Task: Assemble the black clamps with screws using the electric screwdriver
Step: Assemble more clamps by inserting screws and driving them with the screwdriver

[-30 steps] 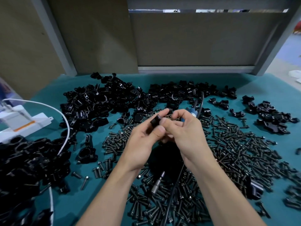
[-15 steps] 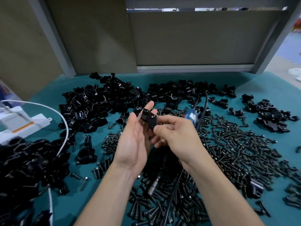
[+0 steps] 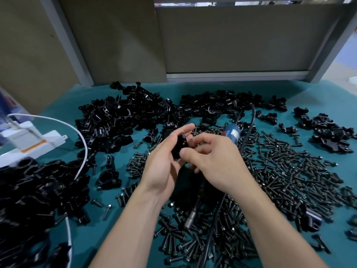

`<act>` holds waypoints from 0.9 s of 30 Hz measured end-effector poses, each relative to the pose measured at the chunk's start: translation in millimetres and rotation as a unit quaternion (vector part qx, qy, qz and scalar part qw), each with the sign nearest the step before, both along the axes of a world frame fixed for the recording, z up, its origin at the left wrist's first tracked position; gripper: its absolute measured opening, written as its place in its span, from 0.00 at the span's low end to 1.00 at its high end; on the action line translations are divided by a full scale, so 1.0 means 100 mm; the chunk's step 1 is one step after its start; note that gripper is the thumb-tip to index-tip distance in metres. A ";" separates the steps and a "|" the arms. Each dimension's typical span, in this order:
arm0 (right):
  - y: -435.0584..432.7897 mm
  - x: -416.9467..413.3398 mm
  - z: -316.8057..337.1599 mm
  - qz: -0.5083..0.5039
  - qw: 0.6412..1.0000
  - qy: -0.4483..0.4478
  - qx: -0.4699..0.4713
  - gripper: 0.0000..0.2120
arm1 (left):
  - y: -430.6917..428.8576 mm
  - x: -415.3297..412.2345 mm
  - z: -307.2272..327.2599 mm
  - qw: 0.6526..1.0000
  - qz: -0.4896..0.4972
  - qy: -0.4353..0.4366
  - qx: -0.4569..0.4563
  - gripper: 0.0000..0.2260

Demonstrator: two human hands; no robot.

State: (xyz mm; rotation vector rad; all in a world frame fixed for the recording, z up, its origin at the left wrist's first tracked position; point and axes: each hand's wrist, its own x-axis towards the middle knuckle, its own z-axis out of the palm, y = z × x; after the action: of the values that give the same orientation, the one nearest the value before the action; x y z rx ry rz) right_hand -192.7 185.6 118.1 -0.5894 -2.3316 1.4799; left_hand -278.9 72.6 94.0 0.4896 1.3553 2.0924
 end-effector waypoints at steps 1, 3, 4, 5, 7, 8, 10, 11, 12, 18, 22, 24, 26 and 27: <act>-0.03 -0.01 -0.01 -0.001 1.000 -0.004 0.020 0.03 | -0.01 0.00 0.00 1.000 -0.004 -0.002 0.008 0.22; -0.06 -0.03 -0.02 -0.007 0.999 -0.008 0.036 0.03 | -0.04 -0.02 0.00 0.999 -0.020 -0.010 0.036 0.22; -0.07 -0.03 -0.01 -0.008 0.999 -0.006 0.031 0.04 | -0.04 -0.03 -0.01 0.998 -0.033 -0.021 0.056 0.22; -0.08 -0.03 0.00 -0.008 1.000 0.002 0.006 0.05 | -0.05 -0.04 -0.01 0.995 -0.046 -0.038 0.079 0.21; -0.09 -0.02 0.02 0.006 0.999 0.008 -0.050 0.06 | -0.08 -0.06 0.01 0.986 -0.068 -0.082 0.127 0.21; -0.10 -0.01 0.03 0.022 0.998 0.001 -0.057 0.07 | -0.09 -0.07 0.03 0.981 -0.082 -0.098 0.144 0.22; -0.15 0.01 0.05 0.056 0.993 0.004 -0.103 0.08 | -0.11 -0.06 0.05 0.976 -0.105 -0.107 0.155 0.25; -0.18 0.01 0.07 0.063 0.983 0.024 -0.171 0.08 | -0.12 -0.05 0.06 0.974 -0.117 -0.109 0.159 0.24; -0.22 0.01 0.09 0.063 0.964 0.045 -0.253 0.08 | -0.13 -0.05 0.06 0.970 -0.132 -0.117 0.169 0.23; -0.37 0.02 0.18 0.094 0.921 0.097 -0.365 0.07 | -0.11 -0.06 0.08 0.970 -0.085 -0.146 0.176 0.18; -0.27 0.04 0.16 -0.039 0.986 0.100 -0.127 0.13 | 0.00 -0.04 -0.02 0.995 0.021 -0.050 0.083 0.16; -0.19 0.04 0.10 -0.122 0.989 0.084 0.024 0.15 | 0.01 -0.01 -0.05 0.996 0.063 0.065 0.015 0.17; -0.14 0.03 0.05 -0.147 0.985 0.089 0.012 0.15 | 0.03 0.04 -0.07 0.990 0.020 0.140 -0.022 0.19; -0.12 0.02 0.03 -0.140 0.985 0.095 -0.025 0.14 | 0.04 0.07 -0.07 0.990 -0.011 0.139 -0.030 0.20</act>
State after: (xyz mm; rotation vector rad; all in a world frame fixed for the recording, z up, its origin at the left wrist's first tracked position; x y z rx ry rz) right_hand -190.4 173.4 120.9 -0.7220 -1.9805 1.4012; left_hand -272.3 76.4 86.9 0.7893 1.5563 2.0141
